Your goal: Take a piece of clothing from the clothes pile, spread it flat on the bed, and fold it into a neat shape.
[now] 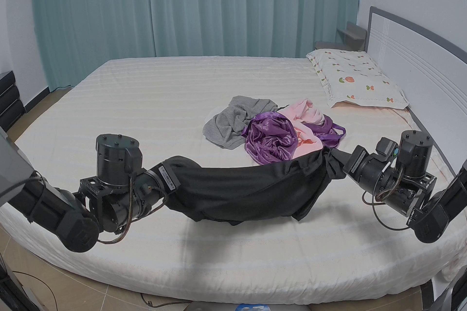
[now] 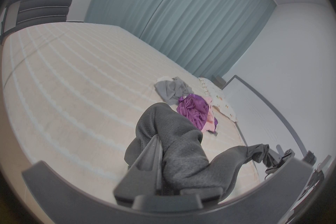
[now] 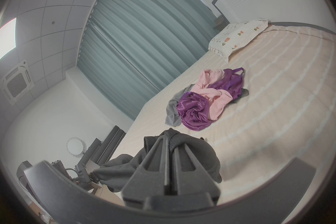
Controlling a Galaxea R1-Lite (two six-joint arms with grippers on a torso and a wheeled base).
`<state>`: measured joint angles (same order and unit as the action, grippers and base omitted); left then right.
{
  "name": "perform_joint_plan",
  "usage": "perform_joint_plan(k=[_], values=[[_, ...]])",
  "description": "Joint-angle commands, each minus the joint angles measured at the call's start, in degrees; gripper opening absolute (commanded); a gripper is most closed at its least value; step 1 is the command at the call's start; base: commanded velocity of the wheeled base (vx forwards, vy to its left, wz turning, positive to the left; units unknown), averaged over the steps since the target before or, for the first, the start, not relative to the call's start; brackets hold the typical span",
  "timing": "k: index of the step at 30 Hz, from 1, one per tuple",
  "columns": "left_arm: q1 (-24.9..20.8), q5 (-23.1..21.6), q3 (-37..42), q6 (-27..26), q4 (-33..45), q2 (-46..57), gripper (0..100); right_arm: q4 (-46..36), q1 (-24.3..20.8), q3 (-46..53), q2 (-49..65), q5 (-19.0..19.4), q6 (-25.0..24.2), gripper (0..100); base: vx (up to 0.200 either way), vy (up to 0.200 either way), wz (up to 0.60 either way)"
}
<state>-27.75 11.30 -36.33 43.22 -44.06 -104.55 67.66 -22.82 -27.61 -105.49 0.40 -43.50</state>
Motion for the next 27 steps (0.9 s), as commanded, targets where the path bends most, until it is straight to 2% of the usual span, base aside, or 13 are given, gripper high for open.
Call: perform_joint_plan(k=[1,10,15,21,27], values=[[-0.82,-0.05,3.02,0.03,-0.5,-0.92,0,0.02,-0.29,2.47,0.9,-0.05,-0.27,0,0.0,0.0,0.0],[-1.87,0.04,5.48,0.2,-3.23,-2.15,0,0.37,-0.47,5.46,3.36,-0.23,-0.36,0,0.0,0.0,0.0],[-1.96,0.04,5.65,0.2,-3.84,-1.98,0,0.46,-2.05,5.99,3.36,-0.23,-0.36,0,0.0,0.0,0.0],[-1.87,0.04,5.74,0.29,-3.84,-1.71,0,0.46,-2.05,5.99,3.53,-0.23,-0.36,0,-0.2,0.0,0.0],[-1.87,0.04,5.74,0.2,-3.93,-1.71,0,0.46,-2.05,5.99,3.53,-0.23,-0.36,0,0.0,0.0,0.0]])
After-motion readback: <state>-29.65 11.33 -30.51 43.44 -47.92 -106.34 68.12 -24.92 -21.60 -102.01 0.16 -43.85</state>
